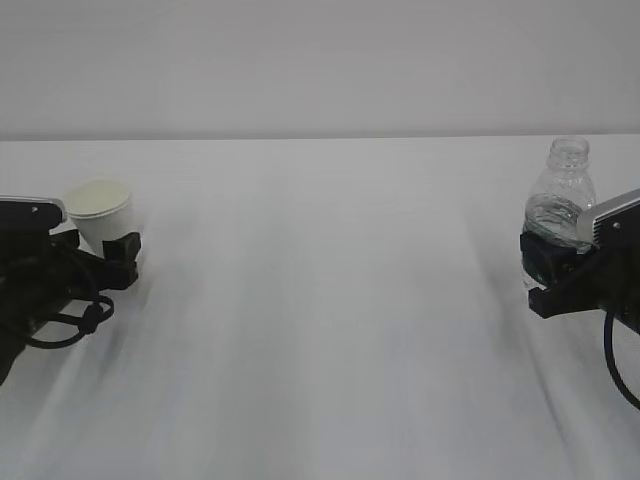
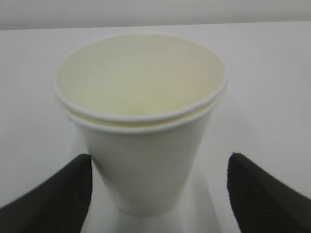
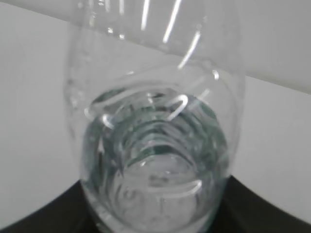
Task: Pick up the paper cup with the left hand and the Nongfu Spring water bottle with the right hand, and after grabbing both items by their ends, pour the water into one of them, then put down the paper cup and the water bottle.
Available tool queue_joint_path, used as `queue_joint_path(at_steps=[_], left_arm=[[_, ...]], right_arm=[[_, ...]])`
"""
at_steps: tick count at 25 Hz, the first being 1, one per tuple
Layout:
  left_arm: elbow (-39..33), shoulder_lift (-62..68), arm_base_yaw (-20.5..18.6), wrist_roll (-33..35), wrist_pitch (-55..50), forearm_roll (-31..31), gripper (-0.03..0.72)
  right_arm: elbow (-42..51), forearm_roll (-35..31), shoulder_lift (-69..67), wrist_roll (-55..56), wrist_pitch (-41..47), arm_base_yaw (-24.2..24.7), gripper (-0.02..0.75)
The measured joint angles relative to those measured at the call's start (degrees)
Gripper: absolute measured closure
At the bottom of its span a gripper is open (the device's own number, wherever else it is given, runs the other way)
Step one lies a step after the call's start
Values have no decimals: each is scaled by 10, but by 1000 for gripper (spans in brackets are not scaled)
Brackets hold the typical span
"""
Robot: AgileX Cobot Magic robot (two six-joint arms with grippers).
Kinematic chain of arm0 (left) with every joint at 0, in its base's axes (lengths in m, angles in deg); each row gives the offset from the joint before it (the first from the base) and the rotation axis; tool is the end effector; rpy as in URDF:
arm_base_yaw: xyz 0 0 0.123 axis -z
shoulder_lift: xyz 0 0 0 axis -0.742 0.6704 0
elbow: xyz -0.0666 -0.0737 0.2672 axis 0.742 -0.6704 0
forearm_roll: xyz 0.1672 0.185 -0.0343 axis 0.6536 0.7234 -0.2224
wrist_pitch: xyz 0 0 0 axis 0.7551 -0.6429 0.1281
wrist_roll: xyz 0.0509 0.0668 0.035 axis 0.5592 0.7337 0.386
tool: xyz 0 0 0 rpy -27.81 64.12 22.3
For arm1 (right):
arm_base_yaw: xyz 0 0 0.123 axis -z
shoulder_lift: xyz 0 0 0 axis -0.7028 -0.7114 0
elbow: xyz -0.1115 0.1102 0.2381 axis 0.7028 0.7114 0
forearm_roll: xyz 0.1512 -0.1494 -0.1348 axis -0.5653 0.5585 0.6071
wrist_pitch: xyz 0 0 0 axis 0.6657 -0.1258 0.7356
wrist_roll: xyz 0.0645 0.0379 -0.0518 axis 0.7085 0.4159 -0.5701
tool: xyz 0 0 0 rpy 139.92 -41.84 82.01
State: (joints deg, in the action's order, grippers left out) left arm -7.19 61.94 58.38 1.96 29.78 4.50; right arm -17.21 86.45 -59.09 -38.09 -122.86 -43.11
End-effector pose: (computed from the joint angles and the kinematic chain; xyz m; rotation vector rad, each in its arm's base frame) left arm 0.3283 -0.0562 0.0654 0.0702 1.8568 -0.1315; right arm 0.2761 0.0188 0.1124 -0.4737 1.7880 0.0247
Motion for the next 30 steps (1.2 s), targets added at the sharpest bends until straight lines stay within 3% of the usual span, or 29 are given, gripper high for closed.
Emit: queue_joint_path(at_steps=[16, 24, 30], left_arm=[[52, 45, -2, 0, 0, -15, 77], [71, 51, -10, 0, 0, -4, 6], [79, 57, -23, 0, 0, 20, -1]], right_arm=[[0, 0, 0, 0, 0, 0, 381], [0, 0, 0, 0, 0, 0, 381], [0, 0, 0, 2, 0, 0, 382]])
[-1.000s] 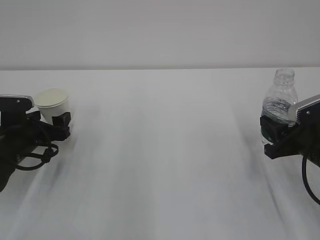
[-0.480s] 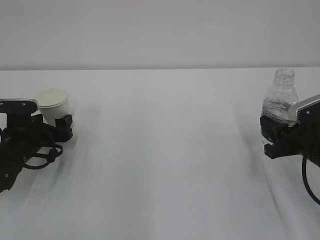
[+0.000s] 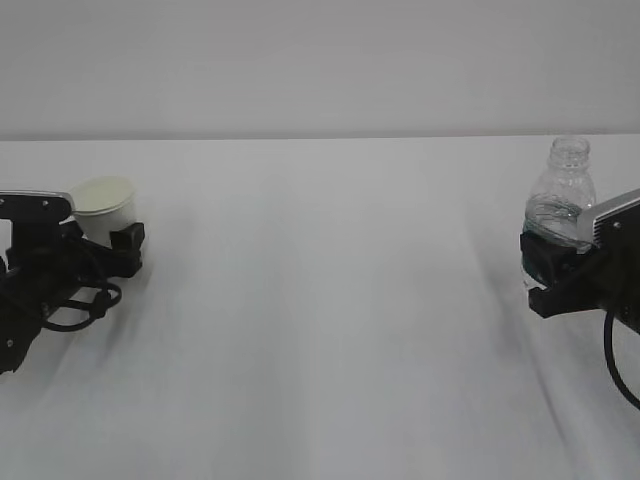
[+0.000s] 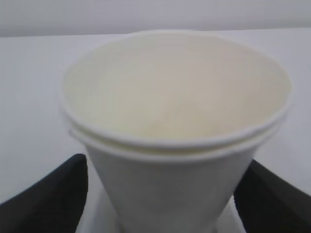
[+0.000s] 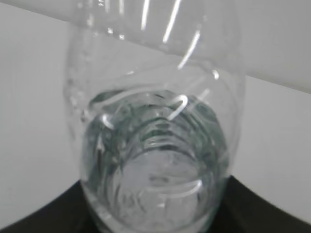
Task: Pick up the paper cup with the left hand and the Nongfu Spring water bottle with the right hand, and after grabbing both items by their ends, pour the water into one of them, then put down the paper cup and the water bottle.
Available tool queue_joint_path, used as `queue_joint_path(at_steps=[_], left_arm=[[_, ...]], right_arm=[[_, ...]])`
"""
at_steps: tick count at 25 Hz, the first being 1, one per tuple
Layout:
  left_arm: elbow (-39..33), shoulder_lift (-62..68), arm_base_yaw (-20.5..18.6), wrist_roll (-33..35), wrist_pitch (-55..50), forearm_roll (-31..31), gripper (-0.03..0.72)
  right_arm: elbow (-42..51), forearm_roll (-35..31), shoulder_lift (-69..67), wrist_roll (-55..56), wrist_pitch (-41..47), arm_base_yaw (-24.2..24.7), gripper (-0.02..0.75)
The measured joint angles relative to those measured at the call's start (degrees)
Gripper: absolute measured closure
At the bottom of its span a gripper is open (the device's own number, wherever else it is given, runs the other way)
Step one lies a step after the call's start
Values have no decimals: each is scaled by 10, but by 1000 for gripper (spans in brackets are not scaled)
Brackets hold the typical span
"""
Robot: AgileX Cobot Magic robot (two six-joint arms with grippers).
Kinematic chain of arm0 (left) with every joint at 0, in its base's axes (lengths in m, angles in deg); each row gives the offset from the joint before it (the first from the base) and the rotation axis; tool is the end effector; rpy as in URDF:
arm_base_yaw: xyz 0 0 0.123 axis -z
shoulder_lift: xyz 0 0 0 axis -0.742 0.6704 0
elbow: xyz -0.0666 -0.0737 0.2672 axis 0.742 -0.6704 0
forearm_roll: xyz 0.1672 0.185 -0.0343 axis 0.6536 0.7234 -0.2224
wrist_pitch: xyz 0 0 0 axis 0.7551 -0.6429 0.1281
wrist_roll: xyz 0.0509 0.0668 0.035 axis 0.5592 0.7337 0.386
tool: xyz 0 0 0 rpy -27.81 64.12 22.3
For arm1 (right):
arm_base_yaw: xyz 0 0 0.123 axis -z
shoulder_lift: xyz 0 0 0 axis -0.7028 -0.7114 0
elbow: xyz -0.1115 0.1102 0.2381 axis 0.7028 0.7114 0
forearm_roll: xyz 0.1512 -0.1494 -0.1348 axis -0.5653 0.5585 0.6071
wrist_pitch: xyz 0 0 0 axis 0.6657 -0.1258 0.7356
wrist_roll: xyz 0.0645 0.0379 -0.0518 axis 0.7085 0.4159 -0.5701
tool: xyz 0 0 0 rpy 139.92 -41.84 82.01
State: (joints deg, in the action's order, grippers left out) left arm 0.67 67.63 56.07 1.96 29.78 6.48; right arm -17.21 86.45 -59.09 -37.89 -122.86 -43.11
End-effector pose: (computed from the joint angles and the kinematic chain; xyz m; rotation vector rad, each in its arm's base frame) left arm 0.3600 -0.0501 0.0513 0.0660 1.8186 -0.1258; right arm 0.2761 0.0188 0.1124 -0.4706 1.7888 0.0271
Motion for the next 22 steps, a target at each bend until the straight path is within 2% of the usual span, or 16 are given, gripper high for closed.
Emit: queue_joint_path(at_steps=[22], left_arm=[[44, 23, -2, 0, 0, 4, -1]], right_arm=[[0, 4, 0, 3, 0, 0, 383]])
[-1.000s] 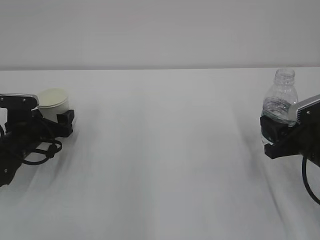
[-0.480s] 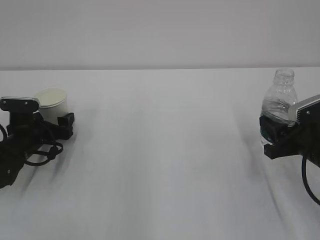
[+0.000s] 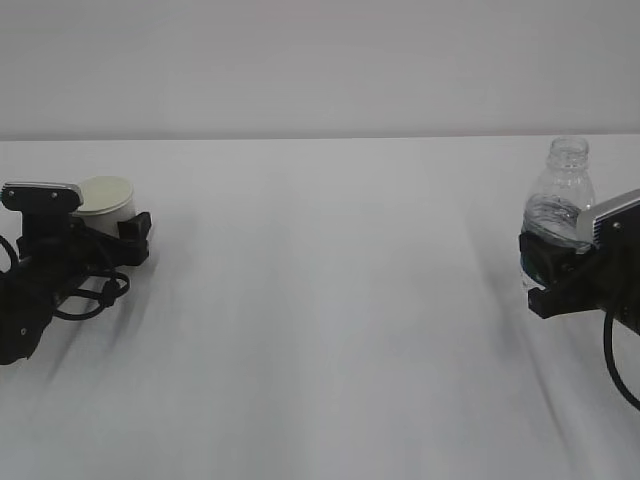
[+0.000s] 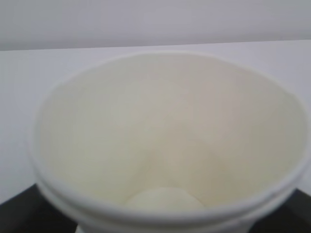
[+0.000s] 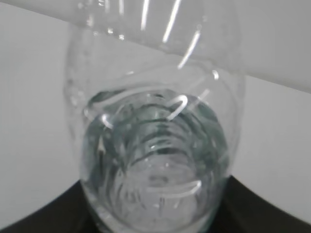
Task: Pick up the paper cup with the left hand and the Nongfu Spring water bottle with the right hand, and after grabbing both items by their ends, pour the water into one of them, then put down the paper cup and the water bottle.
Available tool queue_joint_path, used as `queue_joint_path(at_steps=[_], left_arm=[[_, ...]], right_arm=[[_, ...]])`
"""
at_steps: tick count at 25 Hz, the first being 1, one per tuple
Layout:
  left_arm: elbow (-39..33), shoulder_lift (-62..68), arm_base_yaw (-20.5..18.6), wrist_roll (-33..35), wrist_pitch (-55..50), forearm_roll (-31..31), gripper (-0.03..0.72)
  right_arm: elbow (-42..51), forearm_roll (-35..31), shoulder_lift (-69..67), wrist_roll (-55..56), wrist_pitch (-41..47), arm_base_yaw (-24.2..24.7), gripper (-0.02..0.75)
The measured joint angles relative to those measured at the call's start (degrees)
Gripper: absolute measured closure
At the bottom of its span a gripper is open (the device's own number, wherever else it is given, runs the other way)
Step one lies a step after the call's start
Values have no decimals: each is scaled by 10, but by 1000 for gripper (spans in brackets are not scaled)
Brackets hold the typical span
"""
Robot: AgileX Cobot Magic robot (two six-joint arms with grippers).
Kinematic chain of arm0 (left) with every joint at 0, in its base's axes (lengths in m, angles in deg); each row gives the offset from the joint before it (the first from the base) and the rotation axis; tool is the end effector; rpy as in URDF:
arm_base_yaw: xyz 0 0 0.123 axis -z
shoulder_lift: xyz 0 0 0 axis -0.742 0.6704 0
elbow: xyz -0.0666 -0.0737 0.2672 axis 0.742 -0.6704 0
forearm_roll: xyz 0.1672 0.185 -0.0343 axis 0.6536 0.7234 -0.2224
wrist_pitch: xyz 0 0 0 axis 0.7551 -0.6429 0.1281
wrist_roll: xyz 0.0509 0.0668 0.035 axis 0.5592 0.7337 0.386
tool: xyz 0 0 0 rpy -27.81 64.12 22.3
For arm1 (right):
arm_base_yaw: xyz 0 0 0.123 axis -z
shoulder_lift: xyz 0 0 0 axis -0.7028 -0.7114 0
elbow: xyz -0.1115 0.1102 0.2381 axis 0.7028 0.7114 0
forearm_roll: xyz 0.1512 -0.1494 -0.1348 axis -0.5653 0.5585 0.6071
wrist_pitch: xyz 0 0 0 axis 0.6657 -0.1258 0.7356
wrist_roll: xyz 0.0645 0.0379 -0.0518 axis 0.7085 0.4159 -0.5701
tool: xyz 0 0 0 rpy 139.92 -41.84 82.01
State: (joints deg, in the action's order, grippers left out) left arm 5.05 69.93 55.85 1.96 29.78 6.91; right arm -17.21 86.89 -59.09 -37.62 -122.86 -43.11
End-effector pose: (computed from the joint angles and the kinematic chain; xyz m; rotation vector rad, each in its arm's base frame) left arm 0.3771 -0.0517 0.0485 0.0685 1.7822 -0.1296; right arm 0.2759 0.0194 0.1124 -0.4742 1.7884 0.0344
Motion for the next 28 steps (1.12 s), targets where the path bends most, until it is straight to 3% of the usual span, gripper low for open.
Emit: queue_joint_path(at_steps=[5, 13, 28], left_arm=[[0, 0, 0, 0, 0, 0, 9], [0, 0, 0, 0, 0, -2, 143], [0, 0, 0, 0, 3, 22, 241]], right_arm=[[0, 0, 0, 0, 0, 0, 383], [0, 0, 0, 0, 0, 0, 383], [0, 0, 0, 1, 0, 0, 383]])
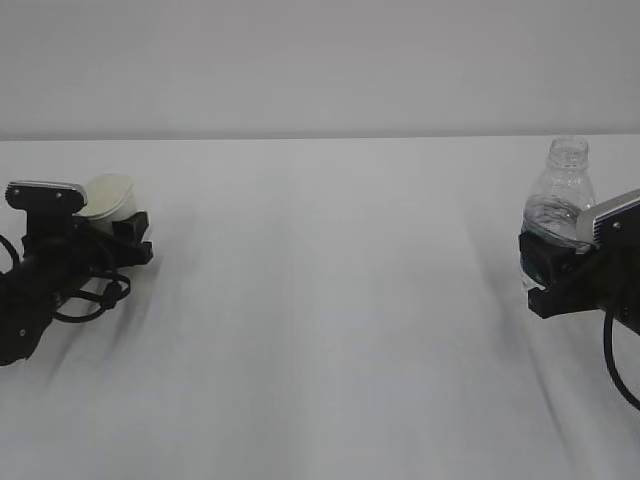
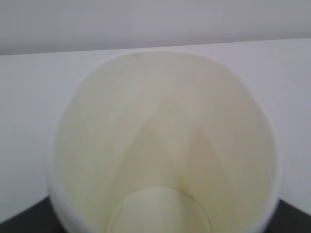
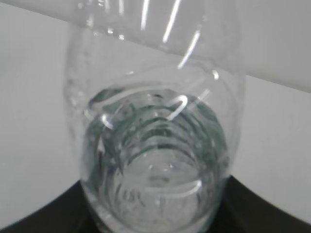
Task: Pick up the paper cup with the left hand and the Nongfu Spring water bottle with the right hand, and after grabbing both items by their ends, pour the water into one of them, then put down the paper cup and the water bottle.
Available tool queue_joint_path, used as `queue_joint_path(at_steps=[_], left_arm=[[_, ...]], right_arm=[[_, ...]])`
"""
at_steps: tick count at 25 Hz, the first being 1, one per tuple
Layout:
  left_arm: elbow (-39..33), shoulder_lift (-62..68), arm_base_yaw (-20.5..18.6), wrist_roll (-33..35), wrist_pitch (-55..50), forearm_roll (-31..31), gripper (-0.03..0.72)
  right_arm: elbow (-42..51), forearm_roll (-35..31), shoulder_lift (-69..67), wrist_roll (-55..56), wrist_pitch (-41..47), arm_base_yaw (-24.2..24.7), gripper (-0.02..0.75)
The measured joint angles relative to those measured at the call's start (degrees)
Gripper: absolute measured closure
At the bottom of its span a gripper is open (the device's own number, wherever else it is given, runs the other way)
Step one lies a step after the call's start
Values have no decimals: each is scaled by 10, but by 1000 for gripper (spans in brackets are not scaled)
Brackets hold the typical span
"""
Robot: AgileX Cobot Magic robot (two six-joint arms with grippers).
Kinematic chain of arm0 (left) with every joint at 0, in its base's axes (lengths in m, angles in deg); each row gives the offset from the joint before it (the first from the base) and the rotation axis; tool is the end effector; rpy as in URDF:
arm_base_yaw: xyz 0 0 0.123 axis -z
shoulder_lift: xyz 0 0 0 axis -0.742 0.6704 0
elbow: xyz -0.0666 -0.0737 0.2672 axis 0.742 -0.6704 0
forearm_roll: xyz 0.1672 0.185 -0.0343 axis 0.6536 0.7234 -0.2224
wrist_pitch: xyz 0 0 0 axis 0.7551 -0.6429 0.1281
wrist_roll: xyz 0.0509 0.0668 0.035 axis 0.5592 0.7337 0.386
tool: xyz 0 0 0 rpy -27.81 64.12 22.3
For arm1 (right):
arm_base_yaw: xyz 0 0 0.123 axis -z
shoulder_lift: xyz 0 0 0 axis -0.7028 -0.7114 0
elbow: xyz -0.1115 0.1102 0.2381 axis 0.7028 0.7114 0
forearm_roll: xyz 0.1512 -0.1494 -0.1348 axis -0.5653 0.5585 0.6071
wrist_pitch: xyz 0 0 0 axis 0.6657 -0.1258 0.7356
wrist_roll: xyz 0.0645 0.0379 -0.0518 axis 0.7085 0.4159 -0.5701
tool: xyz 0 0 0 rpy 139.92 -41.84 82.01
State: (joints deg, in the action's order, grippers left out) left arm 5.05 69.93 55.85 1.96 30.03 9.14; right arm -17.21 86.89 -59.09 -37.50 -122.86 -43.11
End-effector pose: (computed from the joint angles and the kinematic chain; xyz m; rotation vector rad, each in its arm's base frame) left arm 0.3767 -0.0549 0.0489 0.1081 1.7765 -0.1499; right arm 0.2759 0.0194 0.1124 -0.4723 1.7889 0.0358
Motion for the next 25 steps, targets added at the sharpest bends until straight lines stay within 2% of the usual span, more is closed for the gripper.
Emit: queue_joint_path(at_steps=[7, 15, 20, 25], left_arm=[[0, 0, 0, 0, 1, 87, 242], [-40, -27, 0, -1, 3, 177, 255], [-42, -47, 4, -46, 2, 277, 260], [-42, -63, 28, -79, 2, 358, 272]], right_arm=[[0, -4, 0, 0, 0, 0, 383], [0, -6, 0, 0, 0, 0, 383], [0, -11, 0, 0, 0, 0, 383], [0, -12, 0, 0, 0, 0, 383]])
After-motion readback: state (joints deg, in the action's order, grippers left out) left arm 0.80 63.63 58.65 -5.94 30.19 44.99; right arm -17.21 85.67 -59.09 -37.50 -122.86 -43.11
